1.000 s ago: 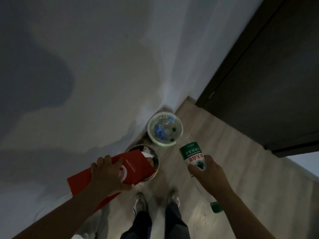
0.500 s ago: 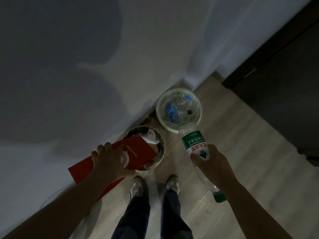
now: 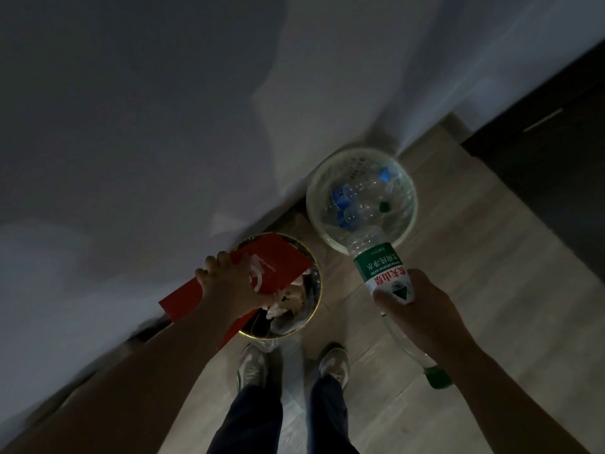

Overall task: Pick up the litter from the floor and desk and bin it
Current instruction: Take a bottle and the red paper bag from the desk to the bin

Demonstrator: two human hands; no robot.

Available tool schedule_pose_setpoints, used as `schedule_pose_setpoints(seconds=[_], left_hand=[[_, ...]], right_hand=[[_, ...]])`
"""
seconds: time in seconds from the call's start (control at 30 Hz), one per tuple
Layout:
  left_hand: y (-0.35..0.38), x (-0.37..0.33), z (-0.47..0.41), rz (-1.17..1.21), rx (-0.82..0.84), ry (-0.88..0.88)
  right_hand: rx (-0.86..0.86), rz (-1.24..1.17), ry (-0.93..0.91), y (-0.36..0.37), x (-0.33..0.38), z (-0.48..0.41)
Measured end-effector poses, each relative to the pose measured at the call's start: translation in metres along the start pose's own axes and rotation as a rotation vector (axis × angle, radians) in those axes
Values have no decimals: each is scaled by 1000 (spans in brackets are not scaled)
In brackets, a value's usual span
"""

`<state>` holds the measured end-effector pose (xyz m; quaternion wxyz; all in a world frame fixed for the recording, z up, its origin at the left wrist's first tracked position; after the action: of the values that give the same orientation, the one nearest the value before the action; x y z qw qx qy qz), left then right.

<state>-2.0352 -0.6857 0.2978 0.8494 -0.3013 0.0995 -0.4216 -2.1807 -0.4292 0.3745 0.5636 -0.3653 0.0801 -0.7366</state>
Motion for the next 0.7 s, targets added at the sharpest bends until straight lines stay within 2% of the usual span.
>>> schedule_pose_setpoints(seconds=[0.27,0.4,0.5,0.7], left_hand=[[18,-18,-42,49,249,-85],[29,-18,-63,63,241,-138],[39,-18,-82,170,230,-206],[59,-19,-108,88,296,-179]], right_hand=[[35,3,25,12,-23,-28],[39,0,13,14,-28,-38],[36,-3,4,16,-31,-49],[39,17,-5,30,-35,-73]])
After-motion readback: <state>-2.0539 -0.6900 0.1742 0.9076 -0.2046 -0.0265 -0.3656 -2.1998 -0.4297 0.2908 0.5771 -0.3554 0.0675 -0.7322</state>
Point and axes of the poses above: each hand's wrist, its own z-axis away from the middle knuckle, its own y-axis out of the palm, x = y × z, the point moved 3 cm from there along -z, towards the middle knuckle, and after that the axes turned 5 degrees about x, right-handed, at the moved point
